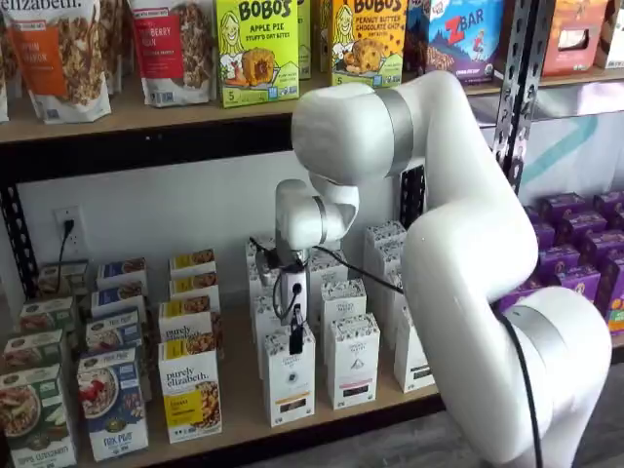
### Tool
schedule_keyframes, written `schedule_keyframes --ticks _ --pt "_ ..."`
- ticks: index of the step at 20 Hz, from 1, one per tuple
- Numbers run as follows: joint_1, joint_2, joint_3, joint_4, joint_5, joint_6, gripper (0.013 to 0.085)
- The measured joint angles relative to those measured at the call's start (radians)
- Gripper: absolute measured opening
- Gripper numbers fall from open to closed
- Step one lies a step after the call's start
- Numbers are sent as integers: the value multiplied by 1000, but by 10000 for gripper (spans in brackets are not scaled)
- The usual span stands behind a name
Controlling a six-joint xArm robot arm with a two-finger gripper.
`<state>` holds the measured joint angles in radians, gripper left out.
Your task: Pick up the white box with a yellow strip in the middle, on the bottom shelf, the fourth box from the left
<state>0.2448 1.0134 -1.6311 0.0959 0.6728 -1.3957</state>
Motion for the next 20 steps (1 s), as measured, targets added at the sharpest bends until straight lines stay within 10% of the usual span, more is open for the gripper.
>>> schedule_keyframes --ticks 20 --pt "8 151 -124 -71 -53 65 850"
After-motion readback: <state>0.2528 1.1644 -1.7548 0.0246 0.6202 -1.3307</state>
